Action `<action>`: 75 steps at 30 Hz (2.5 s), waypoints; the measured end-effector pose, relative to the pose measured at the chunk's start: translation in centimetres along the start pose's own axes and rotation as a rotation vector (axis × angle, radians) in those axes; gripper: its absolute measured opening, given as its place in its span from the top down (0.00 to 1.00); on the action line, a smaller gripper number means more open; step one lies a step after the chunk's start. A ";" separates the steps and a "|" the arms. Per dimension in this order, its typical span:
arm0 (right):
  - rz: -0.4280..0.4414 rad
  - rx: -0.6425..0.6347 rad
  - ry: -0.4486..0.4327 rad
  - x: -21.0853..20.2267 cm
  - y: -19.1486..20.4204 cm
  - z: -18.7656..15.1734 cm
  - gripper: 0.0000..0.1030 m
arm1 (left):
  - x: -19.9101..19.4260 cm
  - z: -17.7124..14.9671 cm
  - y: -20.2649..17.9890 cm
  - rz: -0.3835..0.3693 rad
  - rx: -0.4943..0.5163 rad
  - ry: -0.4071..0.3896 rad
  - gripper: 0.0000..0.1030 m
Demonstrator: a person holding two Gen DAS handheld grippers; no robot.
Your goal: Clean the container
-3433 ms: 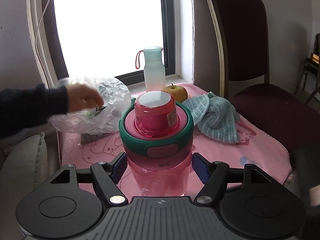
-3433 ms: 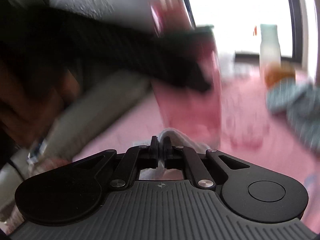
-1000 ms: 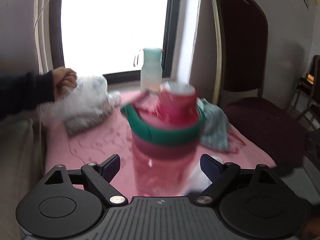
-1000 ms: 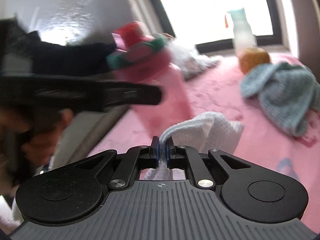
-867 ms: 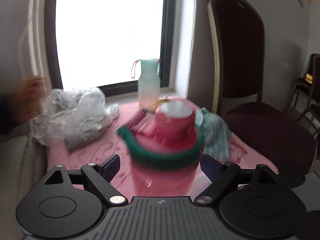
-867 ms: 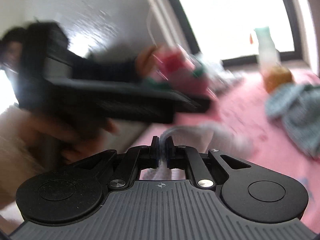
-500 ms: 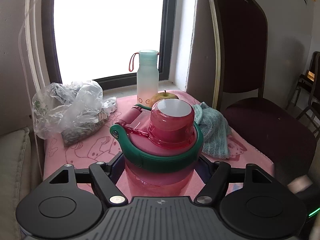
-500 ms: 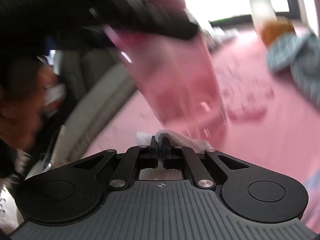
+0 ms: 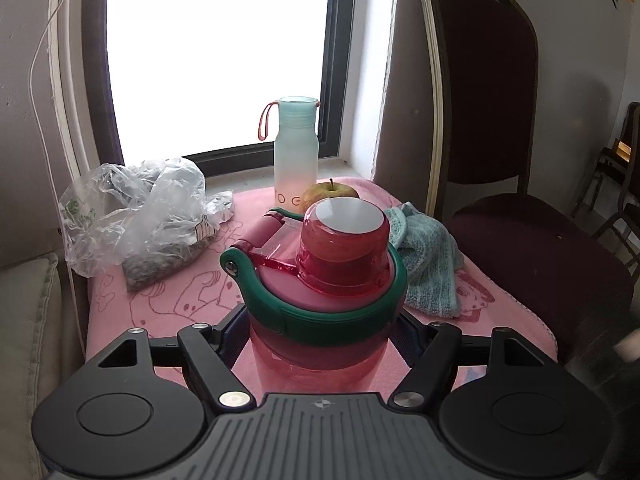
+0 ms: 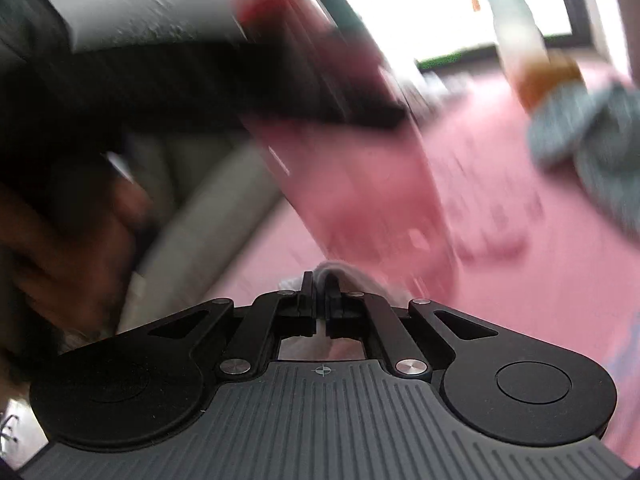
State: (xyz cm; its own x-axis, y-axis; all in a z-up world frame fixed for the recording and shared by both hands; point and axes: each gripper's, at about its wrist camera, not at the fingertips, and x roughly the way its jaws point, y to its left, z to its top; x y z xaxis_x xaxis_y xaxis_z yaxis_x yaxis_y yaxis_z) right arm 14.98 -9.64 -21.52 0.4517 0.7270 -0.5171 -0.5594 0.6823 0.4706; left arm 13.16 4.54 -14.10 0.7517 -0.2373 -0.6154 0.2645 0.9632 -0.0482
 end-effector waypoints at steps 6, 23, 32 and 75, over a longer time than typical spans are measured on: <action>0.000 0.055 -0.014 -0.8 -0.3 -0.4 0.92 | 0.7 -1.4 0.6 0.017 -0.008 0.019 0.13; 0.045 0.096 -0.045 -1.3 -1.0 -0.2 0.94 | 4.2 -2.5 1.2 -0.099 0.044 0.113 0.21; -0.020 0.132 -0.090 -4.0 -3.2 0.1 0.91 | 2.3 -2.8 1.1 -0.161 -0.055 0.123 0.22; -0.143 -0.240 -0.012 -1.5 2.8 0.7 0.97 | 1.3 0.7 -0.6 -0.037 0.041 0.021 0.31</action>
State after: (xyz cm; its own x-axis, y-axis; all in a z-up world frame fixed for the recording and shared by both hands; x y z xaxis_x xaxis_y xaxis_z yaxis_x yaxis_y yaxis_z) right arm 13.22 -8.74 -18.98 0.5454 0.6263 -0.5571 -0.6373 0.7415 0.2097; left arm 14.42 3.60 -14.31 0.7282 -0.2700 -0.6300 0.3174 0.9475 -0.0392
